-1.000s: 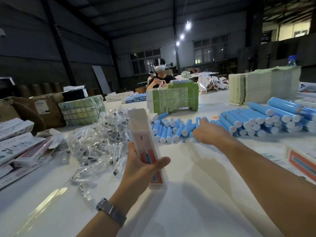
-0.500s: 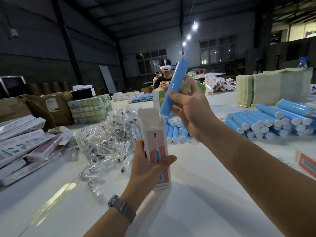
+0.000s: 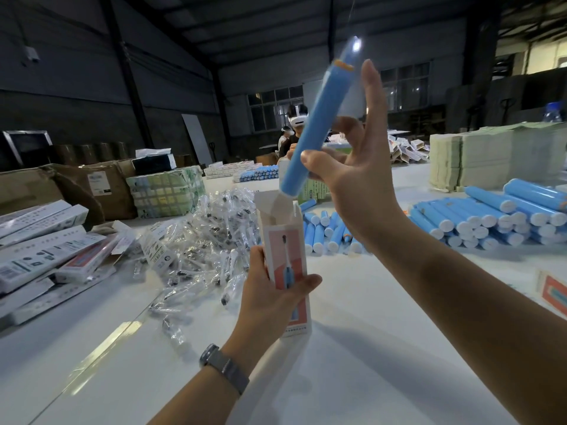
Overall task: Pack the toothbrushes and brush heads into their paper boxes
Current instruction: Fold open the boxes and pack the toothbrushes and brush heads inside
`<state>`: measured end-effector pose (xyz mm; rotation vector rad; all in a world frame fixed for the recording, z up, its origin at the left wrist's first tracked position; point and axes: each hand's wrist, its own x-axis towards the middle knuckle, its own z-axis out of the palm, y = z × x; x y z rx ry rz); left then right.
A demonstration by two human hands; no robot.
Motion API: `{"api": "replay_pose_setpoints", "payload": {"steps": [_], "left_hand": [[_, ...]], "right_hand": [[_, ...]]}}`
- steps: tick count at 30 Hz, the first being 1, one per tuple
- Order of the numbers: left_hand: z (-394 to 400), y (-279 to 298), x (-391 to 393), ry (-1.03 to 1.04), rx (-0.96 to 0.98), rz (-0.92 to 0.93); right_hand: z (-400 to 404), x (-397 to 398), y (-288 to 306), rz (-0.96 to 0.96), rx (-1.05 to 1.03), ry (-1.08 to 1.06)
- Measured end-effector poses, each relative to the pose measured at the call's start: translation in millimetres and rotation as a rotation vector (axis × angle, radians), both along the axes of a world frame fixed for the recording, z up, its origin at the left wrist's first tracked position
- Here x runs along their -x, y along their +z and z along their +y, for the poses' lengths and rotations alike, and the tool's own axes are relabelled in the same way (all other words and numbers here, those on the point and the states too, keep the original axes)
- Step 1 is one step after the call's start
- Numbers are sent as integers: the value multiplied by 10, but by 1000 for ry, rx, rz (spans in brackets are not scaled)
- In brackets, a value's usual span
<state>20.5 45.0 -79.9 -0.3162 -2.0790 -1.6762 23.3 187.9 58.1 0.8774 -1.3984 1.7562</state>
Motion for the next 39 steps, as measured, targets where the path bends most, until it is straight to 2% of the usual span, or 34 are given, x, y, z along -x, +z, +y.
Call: {"api": "replay_pose_setpoints", "payload": {"steps": [3, 11, 14, 17, 19, 22, 27, 29, 34, 39], "left_hand": [[10, 10, 3, 5, 13, -15], [-6, -5, 35, -8, 9, -6], [5, 21, 9, 1, 24, 10], [5, 62, -29, -104, -148, 23], [-3, 82, -51, -136, -177, 55], [6, 80, -77, -165, -109, 112], [-4, 73, -62, -177, -112, 144], [-12, 75, -54, -165, -108, 152], [-92, 77, 27, -66, -164, 184], [-336, 150, 168, 259, -324, 187]], "right_hand": [[-17, -24, 20, 42, -32, 12], [-38, 42, -105, 123, -457, -259], [-10, 72, -81, 39, -467, -256], [26, 82, -83, -46, -520, -240], [23, 82, -92, -69, -596, -261], [8, 90, -96, -67, -633, -352], [-8, 103, -132, 22, -635, -549], [-35, 131, -203, 45, -678, -549], [-116, 223, -399, -3, -738, -453], [-228, 290, -589, -88, -638, -336]]}}
